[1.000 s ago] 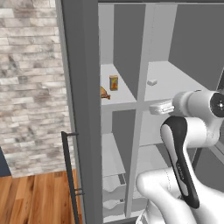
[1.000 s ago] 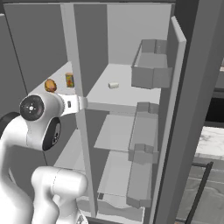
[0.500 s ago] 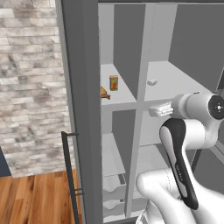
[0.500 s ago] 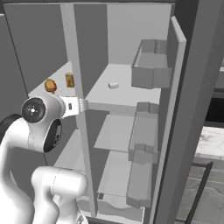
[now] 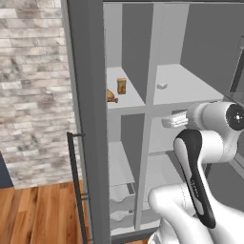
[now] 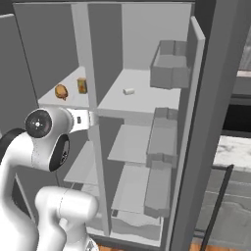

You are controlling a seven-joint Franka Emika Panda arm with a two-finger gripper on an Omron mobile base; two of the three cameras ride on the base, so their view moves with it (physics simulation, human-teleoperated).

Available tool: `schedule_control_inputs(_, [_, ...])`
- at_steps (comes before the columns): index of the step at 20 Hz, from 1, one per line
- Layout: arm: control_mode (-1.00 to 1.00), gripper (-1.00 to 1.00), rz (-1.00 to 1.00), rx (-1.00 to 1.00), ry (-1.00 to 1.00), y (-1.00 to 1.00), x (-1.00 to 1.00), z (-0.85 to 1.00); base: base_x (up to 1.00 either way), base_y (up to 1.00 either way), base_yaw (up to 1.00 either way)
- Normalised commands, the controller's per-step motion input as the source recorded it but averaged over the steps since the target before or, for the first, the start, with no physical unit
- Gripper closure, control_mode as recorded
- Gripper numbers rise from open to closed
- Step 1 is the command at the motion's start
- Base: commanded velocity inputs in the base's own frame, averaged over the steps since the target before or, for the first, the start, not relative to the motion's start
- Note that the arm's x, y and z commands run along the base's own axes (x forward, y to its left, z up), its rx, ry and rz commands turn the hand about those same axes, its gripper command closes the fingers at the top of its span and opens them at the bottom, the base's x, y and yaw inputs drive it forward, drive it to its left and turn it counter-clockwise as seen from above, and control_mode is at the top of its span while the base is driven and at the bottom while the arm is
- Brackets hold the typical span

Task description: There's a chicken drumstick in the fridge that needs to be moved to the freezer for freezing. Pick up the chicken drumstick from the fridge, place it on any shelf in the freezer, and close the fridge and freezer doors when done.

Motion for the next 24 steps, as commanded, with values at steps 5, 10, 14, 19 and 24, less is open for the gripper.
schedule_control_inputs(5, [1.0,-1.0,0.0,0.0,0.0,0.0,0.0,0.0,-0.61,0.0,-0.01])
schedule_control_inputs(10, [1.0,-1.0,0.0,0.0,0.0,0.0,0.0,0.0,-0.44,0.0,0.0])
schedule_control_inputs(14, [1.0,-1.0,0.0,0.0,0.0,0.0,0.0,0.0,-0.41,0.0,0.0])
schedule_control_inputs(19, [1.0,-1.0,0.0,0.0,0.0,0.0,0.0,0.0,-0.33,0.0,0.0])
schedule_control_inputs(24, [1.0,-1.0,0.0,0.0,0.0,0.0,0.0,0.0,-0.3,0.0,0.0])
